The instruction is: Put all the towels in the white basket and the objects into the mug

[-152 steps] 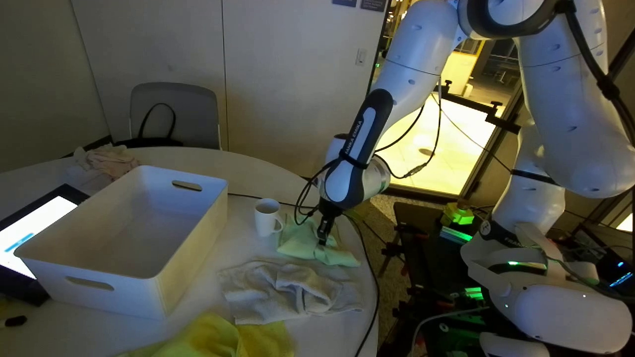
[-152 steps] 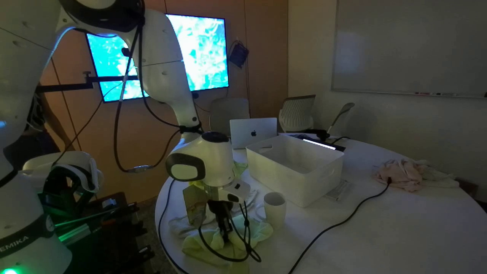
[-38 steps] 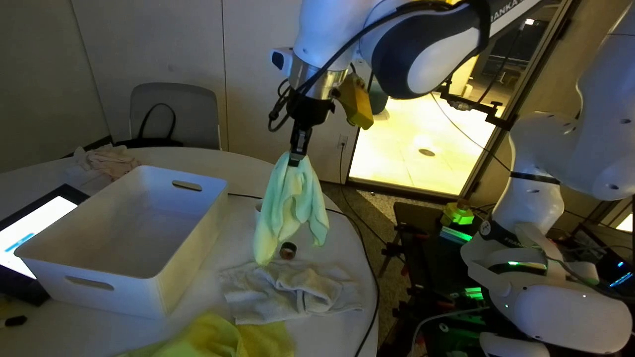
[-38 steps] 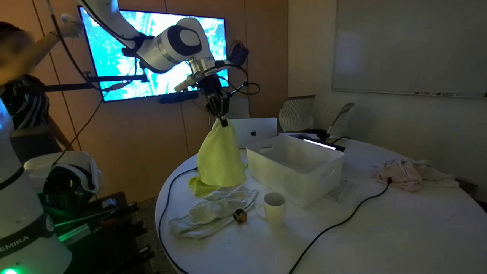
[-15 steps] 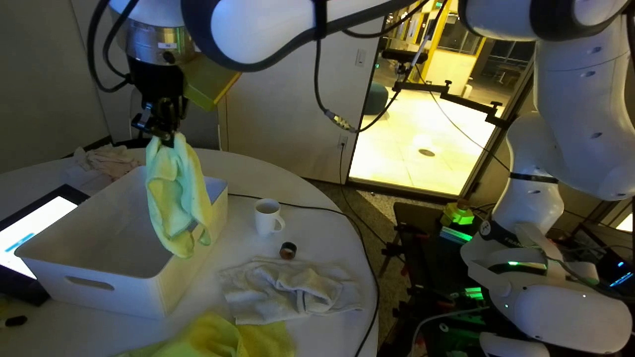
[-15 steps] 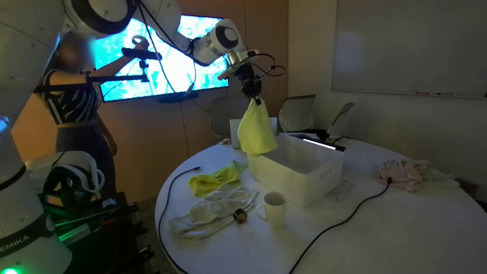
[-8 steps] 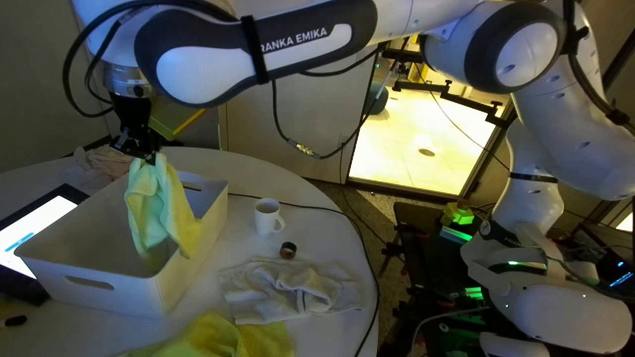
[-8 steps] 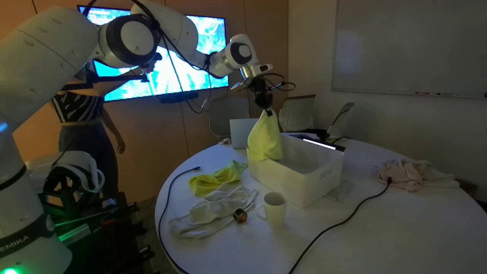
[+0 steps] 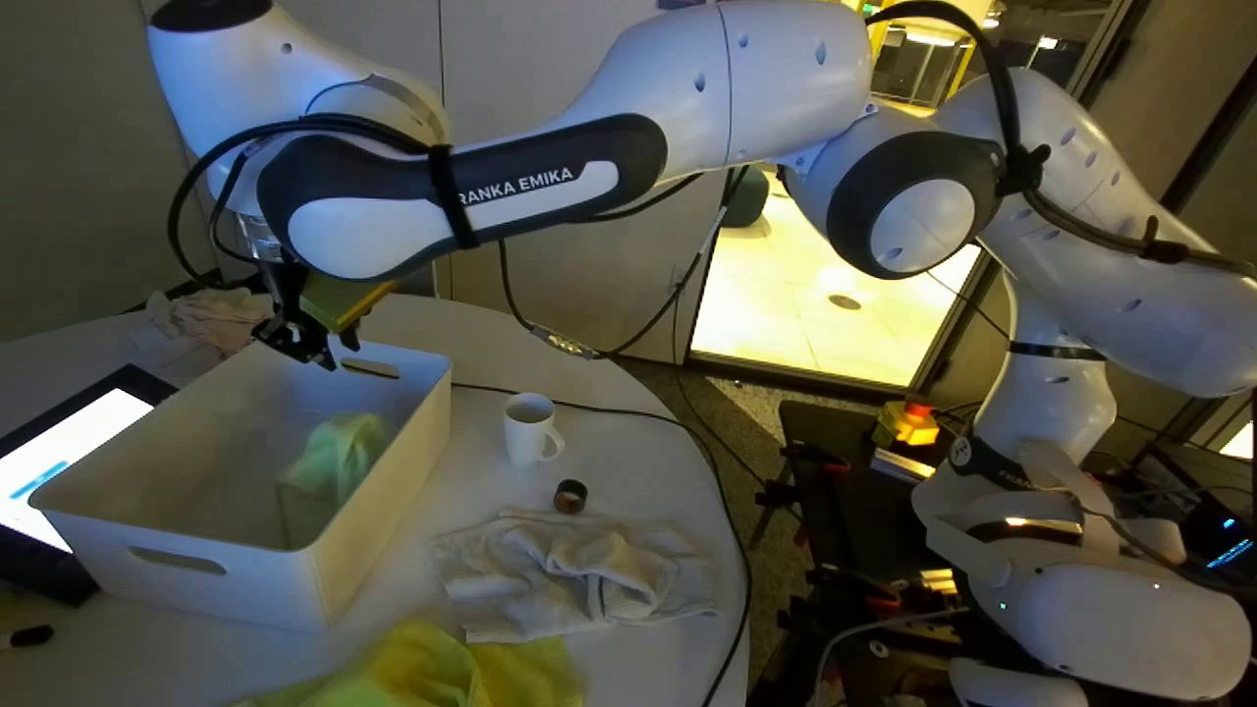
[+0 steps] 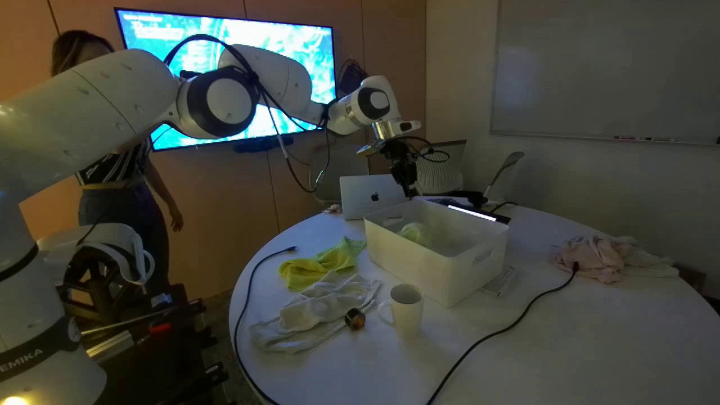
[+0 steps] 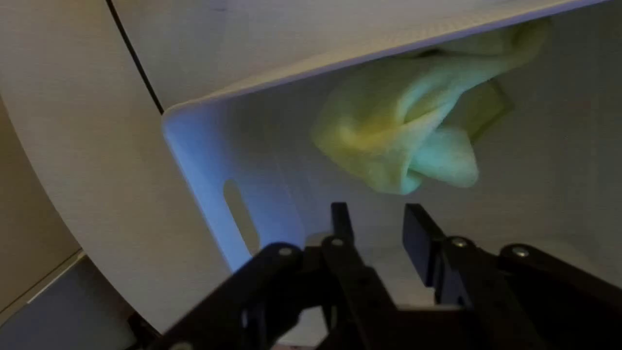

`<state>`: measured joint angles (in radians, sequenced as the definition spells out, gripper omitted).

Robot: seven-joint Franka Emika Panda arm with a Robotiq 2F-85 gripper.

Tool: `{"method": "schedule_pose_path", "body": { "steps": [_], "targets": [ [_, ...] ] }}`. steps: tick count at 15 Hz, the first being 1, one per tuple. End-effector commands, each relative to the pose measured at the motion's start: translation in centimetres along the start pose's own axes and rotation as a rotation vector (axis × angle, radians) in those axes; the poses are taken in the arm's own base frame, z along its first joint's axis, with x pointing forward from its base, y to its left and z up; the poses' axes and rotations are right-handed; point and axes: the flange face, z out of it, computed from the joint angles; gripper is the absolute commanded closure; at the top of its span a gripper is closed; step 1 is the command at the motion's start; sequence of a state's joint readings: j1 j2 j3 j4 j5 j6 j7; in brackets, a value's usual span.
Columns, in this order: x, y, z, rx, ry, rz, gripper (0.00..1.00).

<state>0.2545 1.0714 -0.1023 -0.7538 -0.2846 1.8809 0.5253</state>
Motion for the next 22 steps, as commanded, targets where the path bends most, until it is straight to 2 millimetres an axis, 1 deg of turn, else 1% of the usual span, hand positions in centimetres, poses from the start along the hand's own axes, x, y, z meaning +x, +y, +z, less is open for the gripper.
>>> {"method": "schedule_pose_path", "body": {
  "steps": [1, 5, 6, 9, 12, 15, 17, 20, 22],
  "targets": [
    [0.2, 0.9, 0.6, -0.029, -0.044, -0.013, 0.33],
    [-0.8, 2.7, 2.0, -0.041, -0.156, -0.091, 0.03],
    [-1.1, 3.1, 2.5, -0.037, -0.183, -0.119, 0.0],
    [-2.2, 4.2, 4.2, -0.018, -0.259, -0.193, 0.0],
    [-3.9, 5.6, 6.6, 0.017, -0.331, -0.24, 0.0],
    [-6.2, 7.1, 9.2, 0.042, -0.404, -0.246, 0.0],
    [-7.7, 8.2, 10.5, 0.053, -0.441, -0.241, 0.0],
    [-10.0, 9.8, 12.2, 0.072, -0.486, -0.215, 0.0],
    [-11.8, 10.7, 12.9, 0.093, -0.513, -0.205, 0.0]
  ]
}}
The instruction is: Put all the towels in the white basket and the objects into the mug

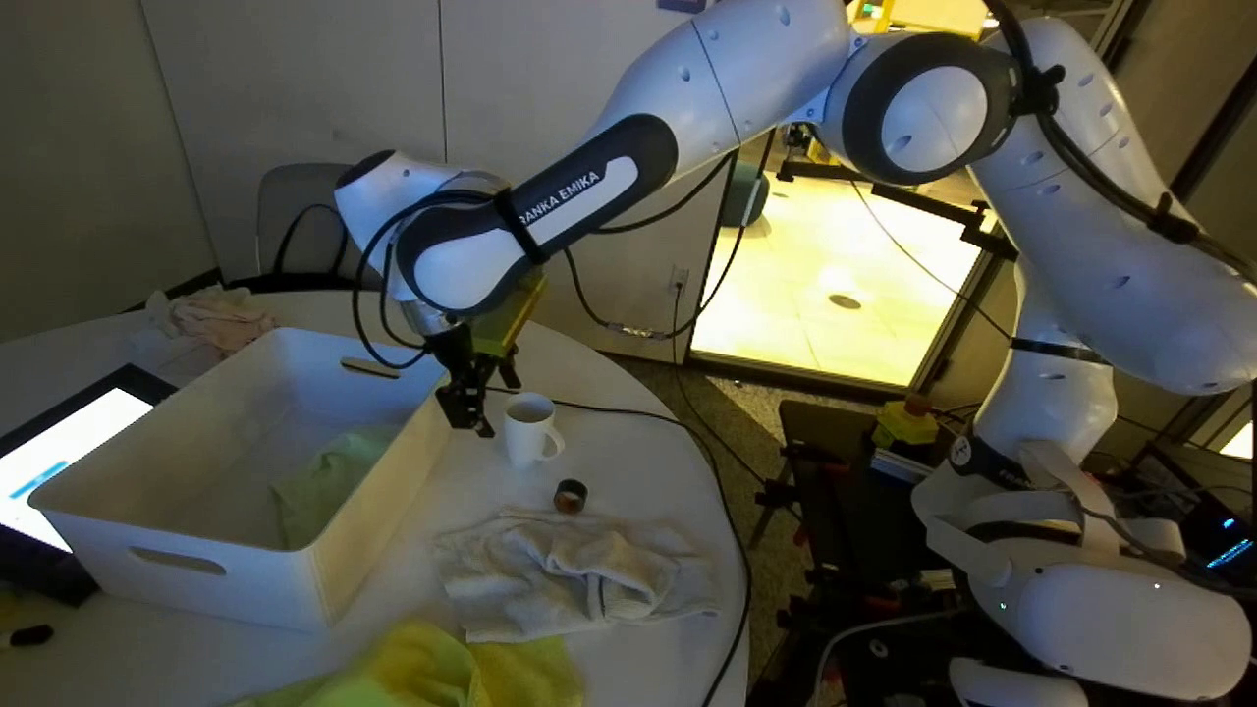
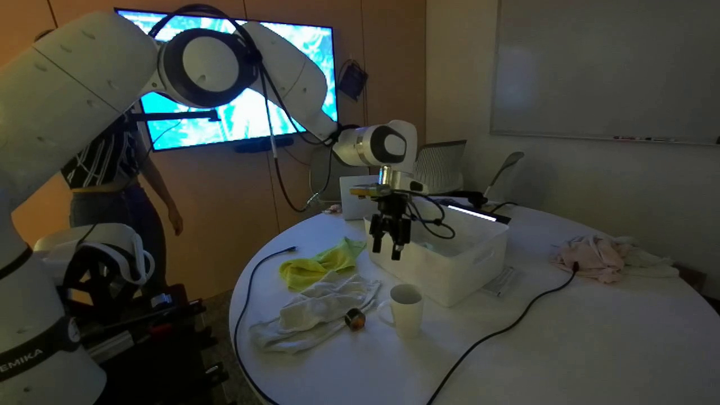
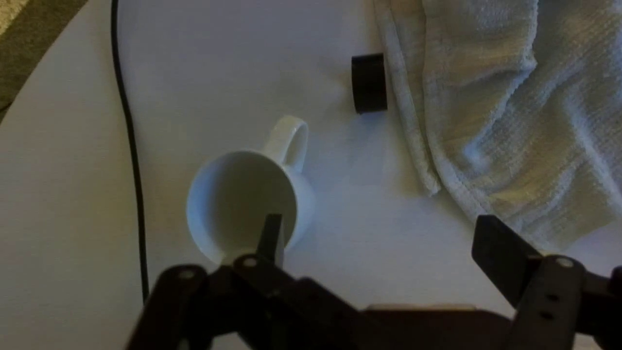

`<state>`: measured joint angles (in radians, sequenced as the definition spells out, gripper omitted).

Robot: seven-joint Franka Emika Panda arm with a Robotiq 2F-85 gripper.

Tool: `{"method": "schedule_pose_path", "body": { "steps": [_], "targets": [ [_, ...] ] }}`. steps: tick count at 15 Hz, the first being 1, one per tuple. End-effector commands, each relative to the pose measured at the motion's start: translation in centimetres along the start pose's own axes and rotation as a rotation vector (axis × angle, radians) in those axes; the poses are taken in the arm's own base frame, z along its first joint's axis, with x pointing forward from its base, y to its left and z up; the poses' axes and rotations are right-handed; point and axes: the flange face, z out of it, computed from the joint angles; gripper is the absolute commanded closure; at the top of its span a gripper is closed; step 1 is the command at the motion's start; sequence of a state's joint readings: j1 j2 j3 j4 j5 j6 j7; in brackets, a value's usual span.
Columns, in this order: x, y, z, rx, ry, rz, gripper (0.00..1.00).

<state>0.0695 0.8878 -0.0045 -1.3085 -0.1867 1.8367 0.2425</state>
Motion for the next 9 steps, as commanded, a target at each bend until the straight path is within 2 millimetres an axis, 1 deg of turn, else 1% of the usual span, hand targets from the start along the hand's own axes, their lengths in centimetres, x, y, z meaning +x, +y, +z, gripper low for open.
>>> {"method": "schedule_pose_path", "body": {
  "steps": [1, 3, 5, 9],
  "targets": [
    [-3.8, 1.3, 1.7, 0.059, -0.036, -0.007, 0.0],
    [-5.2, 1.6, 3.1, 0.081, -0.055, -0.004, 0.0],
    [-6.0, 1.6, 4.6, 0.105, -0.065, 0.015, 0.0],
    [-7.0, 0.6, 7.1, 0.127, -0.053, 0.05, 0.0]
  ]
}}
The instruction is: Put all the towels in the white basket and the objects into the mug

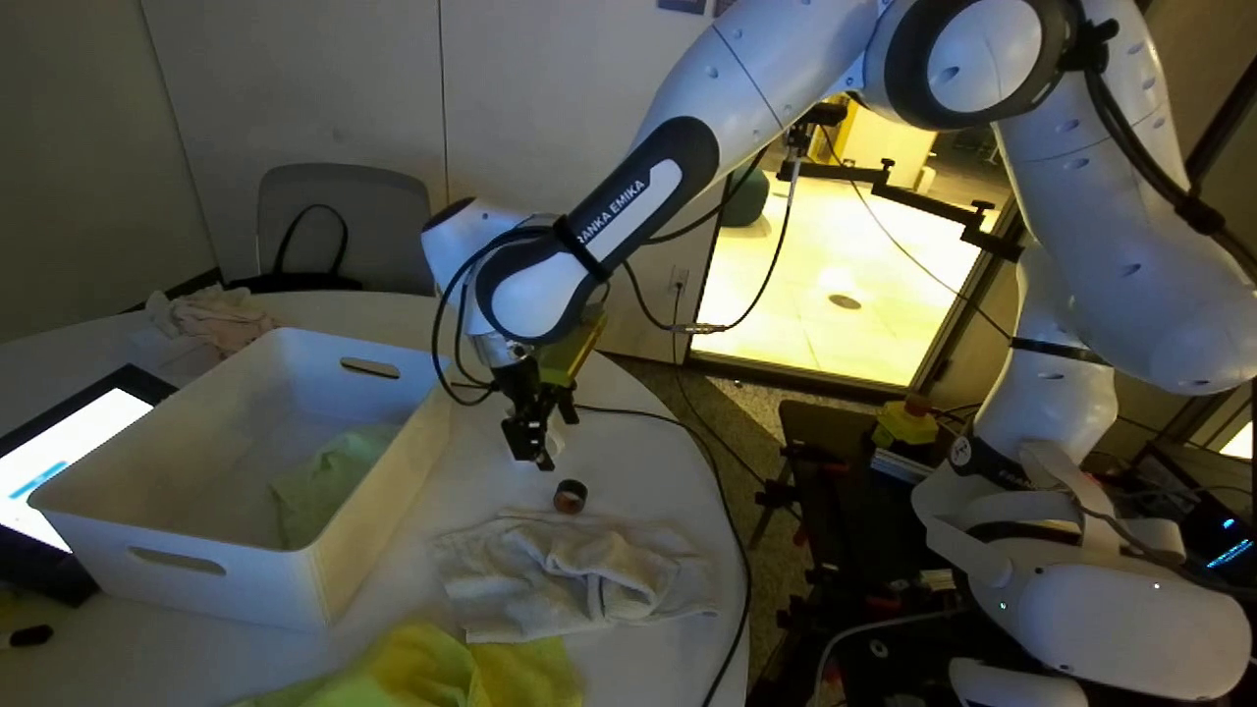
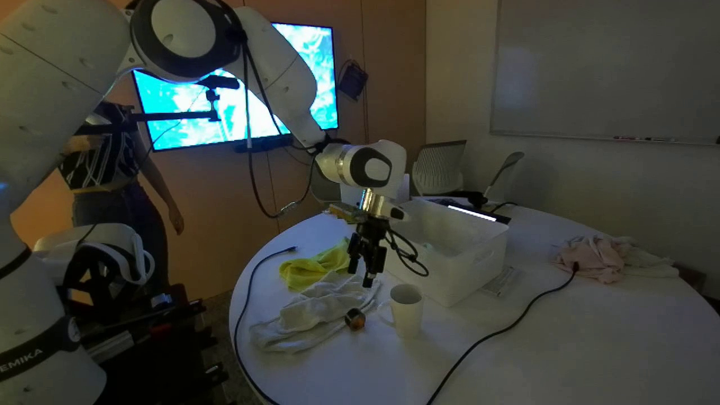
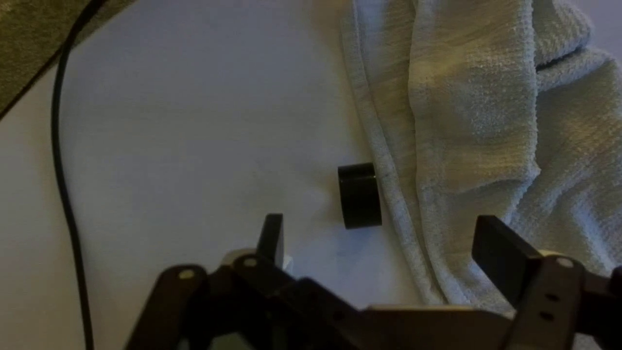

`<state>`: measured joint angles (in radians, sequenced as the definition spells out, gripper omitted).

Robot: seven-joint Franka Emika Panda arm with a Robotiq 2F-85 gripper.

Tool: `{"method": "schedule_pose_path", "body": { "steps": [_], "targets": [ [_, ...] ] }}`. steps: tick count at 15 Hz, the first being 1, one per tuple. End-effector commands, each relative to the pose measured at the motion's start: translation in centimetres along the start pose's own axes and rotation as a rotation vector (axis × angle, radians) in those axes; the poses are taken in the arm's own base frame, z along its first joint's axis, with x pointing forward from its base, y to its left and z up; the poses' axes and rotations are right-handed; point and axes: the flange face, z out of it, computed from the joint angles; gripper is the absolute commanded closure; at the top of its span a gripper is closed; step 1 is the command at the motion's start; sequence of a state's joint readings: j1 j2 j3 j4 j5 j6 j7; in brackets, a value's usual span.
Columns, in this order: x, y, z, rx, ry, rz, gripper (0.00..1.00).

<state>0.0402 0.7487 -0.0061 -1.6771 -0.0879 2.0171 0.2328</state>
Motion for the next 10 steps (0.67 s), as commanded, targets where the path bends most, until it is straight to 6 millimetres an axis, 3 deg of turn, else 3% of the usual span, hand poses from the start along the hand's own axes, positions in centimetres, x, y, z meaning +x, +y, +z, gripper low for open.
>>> {"method": "schedule_pose_path", "body": {
  "steps": [1, 10],
  "targets": [
    [-1.4, -0.6, 1.3, 0.033, 0.032, 0.029, 0.0],
    [-0.5, -3.1, 4.6, 0.025, 0.157, 0.151, 0.0]
  ]
}}
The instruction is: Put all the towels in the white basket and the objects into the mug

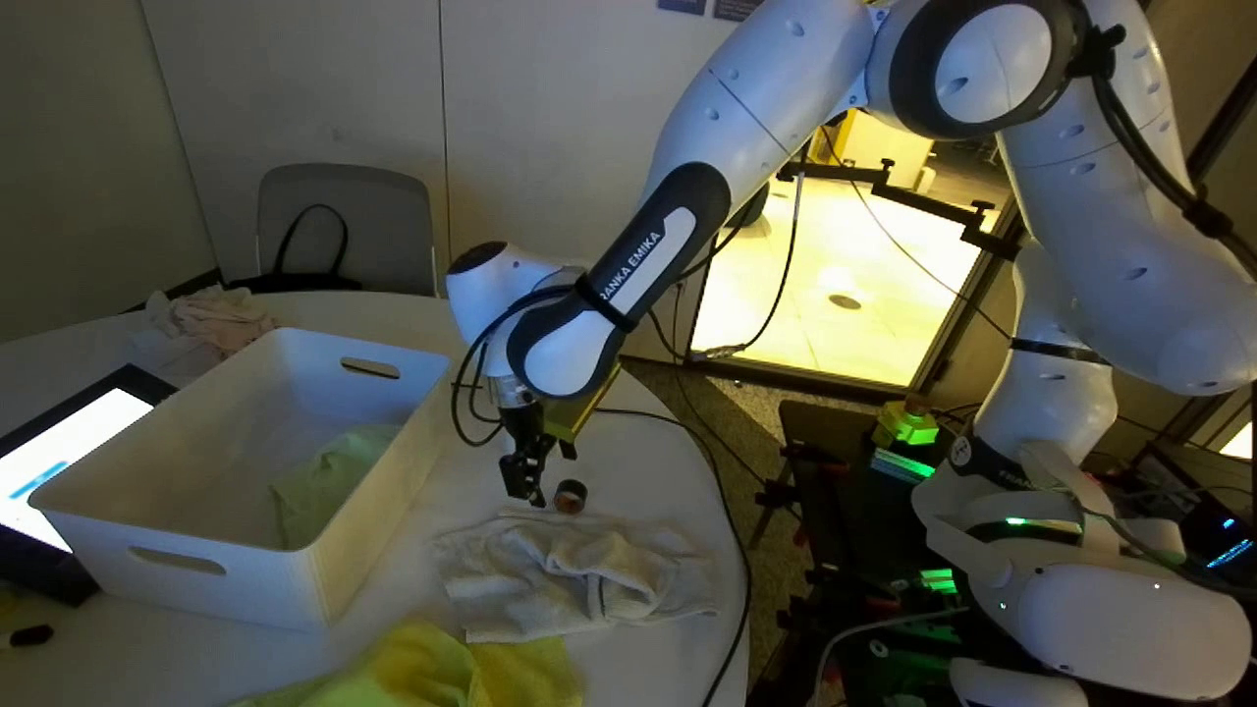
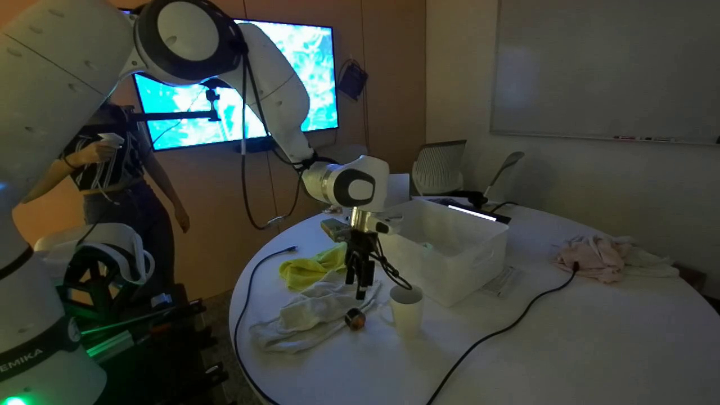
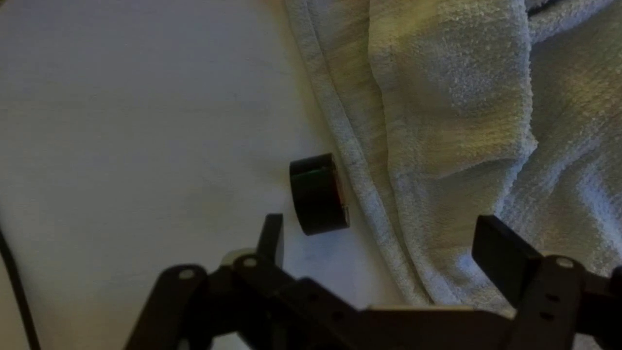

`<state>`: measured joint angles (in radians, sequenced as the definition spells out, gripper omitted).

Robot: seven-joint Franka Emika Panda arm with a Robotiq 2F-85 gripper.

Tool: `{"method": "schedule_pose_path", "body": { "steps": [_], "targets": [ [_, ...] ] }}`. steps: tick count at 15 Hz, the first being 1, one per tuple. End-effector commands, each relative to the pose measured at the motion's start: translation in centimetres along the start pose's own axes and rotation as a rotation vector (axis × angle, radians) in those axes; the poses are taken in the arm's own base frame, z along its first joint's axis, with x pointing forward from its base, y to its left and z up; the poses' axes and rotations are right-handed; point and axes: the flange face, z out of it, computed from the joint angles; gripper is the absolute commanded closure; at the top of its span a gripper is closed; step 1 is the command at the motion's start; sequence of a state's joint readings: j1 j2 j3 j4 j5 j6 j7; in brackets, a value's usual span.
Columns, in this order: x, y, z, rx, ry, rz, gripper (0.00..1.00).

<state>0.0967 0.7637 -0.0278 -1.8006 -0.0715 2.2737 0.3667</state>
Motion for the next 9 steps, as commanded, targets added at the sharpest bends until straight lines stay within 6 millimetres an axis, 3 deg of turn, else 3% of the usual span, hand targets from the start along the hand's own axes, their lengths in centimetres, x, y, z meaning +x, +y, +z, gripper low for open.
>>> {"method": "schedule_pose_path", "body": {
  "steps": [1, 9],
  "targets": [
    [0.0, -0.4, 0.9, -0.009, 0.049, 0.067, 0.0],
    [0.8, 0.6, 3.2, -0.063, 0.09, 0.176, 0.0]
  ]
}}
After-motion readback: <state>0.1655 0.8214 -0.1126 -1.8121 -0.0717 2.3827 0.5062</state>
